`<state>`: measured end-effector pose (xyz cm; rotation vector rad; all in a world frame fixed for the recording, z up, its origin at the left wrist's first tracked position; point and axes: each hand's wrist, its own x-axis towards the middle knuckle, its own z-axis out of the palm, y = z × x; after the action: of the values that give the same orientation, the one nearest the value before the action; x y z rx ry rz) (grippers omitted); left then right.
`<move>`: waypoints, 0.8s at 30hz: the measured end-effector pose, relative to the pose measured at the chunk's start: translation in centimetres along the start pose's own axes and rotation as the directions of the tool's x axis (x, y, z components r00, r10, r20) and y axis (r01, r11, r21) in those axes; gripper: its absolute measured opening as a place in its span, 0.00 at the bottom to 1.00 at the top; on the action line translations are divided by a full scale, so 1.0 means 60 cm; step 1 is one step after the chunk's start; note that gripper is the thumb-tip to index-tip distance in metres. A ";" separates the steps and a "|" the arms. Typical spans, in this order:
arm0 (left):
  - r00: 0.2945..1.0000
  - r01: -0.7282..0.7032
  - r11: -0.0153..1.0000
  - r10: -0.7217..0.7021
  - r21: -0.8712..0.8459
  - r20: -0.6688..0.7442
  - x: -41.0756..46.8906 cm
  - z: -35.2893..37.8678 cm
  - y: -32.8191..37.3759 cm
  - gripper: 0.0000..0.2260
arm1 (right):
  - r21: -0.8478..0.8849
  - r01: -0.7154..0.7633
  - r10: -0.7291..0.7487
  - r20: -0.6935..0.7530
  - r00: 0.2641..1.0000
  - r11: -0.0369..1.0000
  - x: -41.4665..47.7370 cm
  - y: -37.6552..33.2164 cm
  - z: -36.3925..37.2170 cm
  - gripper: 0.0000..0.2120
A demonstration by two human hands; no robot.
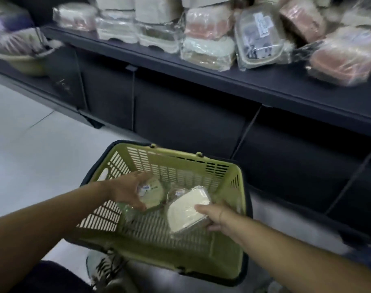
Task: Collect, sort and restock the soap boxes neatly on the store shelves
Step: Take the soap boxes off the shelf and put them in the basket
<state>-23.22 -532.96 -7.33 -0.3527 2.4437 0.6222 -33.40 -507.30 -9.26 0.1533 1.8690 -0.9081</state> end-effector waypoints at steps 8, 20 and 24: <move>0.985 -0.088 0.940 0.033 0.331 0.170 0.067 0.165 -0.078 0.48 | 0.138 -0.328 0.327 0.029 0.945 0.935 0.141 0.084 0.114 0.23; 0.983 0.159 0.973 -0.142 0.165 -0.114 0.083 0.191 -0.148 0.37 | 0.088 -0.367 0.367 0.017 0.930 0.926 0.202 0.105 0.136 0.20; 0.969 0.218 0.973 -0.225 -0.082 -0.097 0.091 0.191 -0.155 0.34 | 0.193 -0.316 0.321 0.005 0.947 0.929 0.207 0.122 0.138 0.21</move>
<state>-18.56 -535.69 -22.06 -0.6934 2.4399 0.6061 -29.81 -510.92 -25.06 0.5734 1.7129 -0.8583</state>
